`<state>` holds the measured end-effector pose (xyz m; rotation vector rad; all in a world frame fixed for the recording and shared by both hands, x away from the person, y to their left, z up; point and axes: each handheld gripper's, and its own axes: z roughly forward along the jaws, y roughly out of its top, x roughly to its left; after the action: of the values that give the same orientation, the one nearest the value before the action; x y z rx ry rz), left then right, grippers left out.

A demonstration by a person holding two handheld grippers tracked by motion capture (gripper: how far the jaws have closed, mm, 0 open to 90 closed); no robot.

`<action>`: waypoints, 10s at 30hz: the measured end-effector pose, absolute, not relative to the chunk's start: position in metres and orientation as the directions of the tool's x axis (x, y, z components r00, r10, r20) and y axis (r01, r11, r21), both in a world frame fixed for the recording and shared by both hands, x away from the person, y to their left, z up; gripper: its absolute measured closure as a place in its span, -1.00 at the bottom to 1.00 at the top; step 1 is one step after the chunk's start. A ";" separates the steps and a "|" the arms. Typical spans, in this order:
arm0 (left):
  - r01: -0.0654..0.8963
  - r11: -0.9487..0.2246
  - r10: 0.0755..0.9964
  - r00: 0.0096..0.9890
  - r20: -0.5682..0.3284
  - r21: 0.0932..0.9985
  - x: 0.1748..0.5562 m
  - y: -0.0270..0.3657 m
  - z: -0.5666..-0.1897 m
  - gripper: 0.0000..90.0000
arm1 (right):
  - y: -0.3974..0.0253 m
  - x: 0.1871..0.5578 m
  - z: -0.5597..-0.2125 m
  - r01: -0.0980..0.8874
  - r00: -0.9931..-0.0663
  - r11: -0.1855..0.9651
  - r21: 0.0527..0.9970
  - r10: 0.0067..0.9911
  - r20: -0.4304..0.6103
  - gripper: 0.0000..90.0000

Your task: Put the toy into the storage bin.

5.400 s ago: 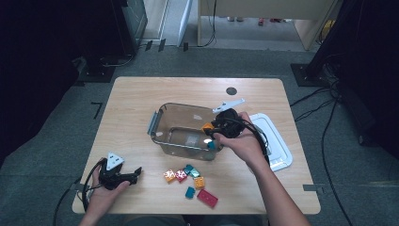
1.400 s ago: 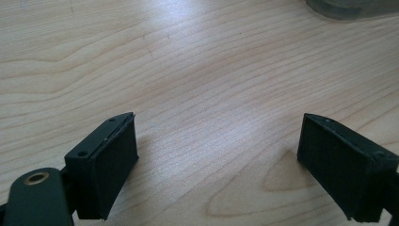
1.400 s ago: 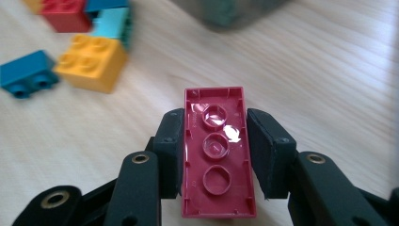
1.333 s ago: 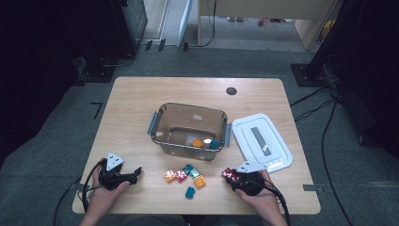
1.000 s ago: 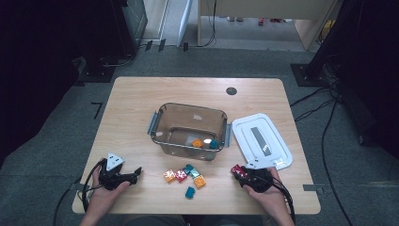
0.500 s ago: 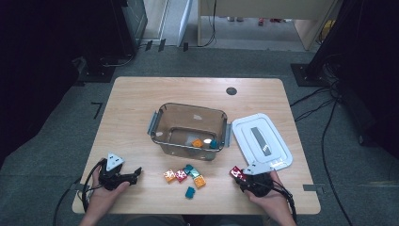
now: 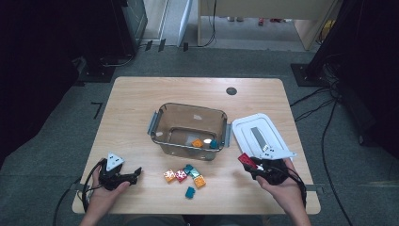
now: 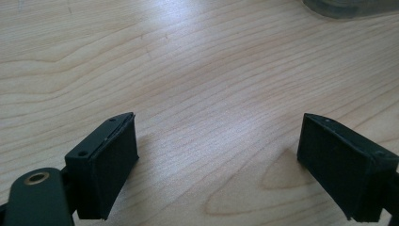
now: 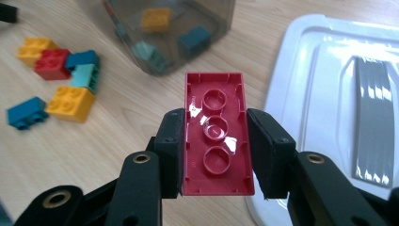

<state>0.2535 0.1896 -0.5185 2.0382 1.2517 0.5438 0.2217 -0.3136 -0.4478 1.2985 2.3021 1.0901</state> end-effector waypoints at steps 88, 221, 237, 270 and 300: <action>0.613 -0.307 0.895 0.446 0.002 0.728 0.255 0.189 -0.519 -0.73 | -0.283 0.221 -0.457 0.643 -0.529 0.297 0.706 0.839 0.129 -0.79; 0.613 -0.301 0.897 0.441 -0.001 0.730 0.255 0.189 -0.519 -0.72 | -0.286 0.244 -0.388 0.585 -0.613 0.381 0.716 0.786 0.082 0.33; 0.613 -0.301 0.898 0.441 0.000 0.731 0.255 0.189 -0.519 -0.72 | -0.240 0.284 -0.358 0.546 -0.673 0.415 0.728 0.735 0.087 0.33; 0.614 -0.301 0.898 0.441 -0.001 0.730 0.255 0.189 -0.519 -0.72 | -0.241 0.269 -0.381 0.553 -0.649 0.387 0.738 0.756 0.090 -0.69; 0.614 -0.302 0.897 0.441 0.000 0.729 0.255 0.189 -0.519 -0.72 | -0.192 0.221 -0.483 0.561 -0.657 0.385 0.733 0.745 0.112 0.11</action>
<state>0.2549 0.1886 -0.5185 2.0304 1.2636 0.5478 0.2211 -0.1919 -0.4833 1.1597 2.4087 1.1339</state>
